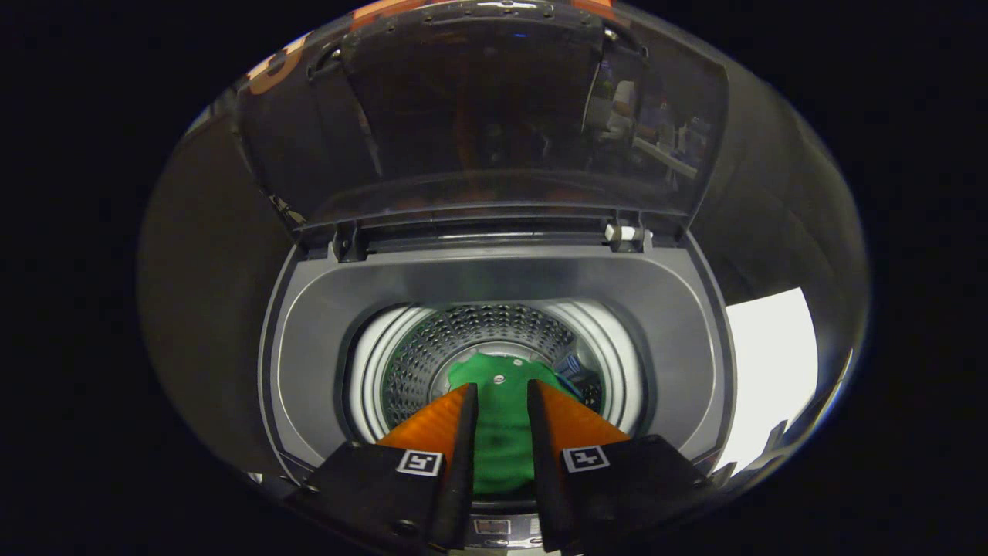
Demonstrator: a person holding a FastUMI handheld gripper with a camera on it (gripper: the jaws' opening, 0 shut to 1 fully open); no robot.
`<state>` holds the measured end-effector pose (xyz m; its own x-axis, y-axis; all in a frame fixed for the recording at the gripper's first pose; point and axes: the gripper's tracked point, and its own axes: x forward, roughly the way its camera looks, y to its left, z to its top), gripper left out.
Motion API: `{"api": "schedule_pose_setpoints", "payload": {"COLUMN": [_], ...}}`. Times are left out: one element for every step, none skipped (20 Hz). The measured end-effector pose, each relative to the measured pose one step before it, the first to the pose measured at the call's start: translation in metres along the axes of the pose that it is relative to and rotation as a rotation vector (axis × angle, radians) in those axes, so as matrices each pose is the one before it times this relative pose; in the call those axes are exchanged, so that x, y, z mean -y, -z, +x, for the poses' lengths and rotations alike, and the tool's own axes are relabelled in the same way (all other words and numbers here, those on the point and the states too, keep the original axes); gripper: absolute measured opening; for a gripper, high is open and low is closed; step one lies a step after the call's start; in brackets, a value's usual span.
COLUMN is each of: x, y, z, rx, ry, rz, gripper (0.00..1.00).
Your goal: Put the clothes into the washing machine and then close the washing machine lid.
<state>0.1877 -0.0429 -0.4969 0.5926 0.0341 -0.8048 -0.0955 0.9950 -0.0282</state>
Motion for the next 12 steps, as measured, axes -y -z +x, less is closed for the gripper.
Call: {"api": "schedule_pose_setpoints", "payload": {"x": [0.00126, 0.00045, 0.00191, 0.00149, 0.00222, -0.00039, 0.00017, -0.00012, 0.00159, 0.00068, -0.00201, -0.00366], "y": [-0.00188, -0.00160, -0.00184, 0.00041, 0.00153, -0.00507, -0.00271, -0.00471, -0.00621, -0.00784, -0.00825, -0.01130], "z": [-0.00550, -0.00625, -0.00508, -0.00605, -0.00434, -0.00774, -0.00834, -0.00776, -0.00699, -0.00850, -0.00827, -0.00856], "rx": [0.00680, 0.00585, 0.00382, 0.00119, 0.00314, 0.00833, 0.00818, 0.00915, 0.01193, 0.00985, 0.01151, 0.01649], "ry": [-0.00121, -0.00364, 0.00442, 0.00233, 0.00456, 0.00242, -0.00036, -0.00018, 0.00441, 0.00153, -0.00928, -0.01486], "rz": [-0.00612, 0.00069, 0.00159, -0.00182, -0.00183, -0.00672, -0.00886, -0.01243, -0.01355, -0.00899, 0.00216, 0.01051], "gripper": [0.53, 0.62, 0.72, 0.82, 0.92, 1.00, 1.00, 1.00, 1.00, 0.99, 0.99, 0.99]}}
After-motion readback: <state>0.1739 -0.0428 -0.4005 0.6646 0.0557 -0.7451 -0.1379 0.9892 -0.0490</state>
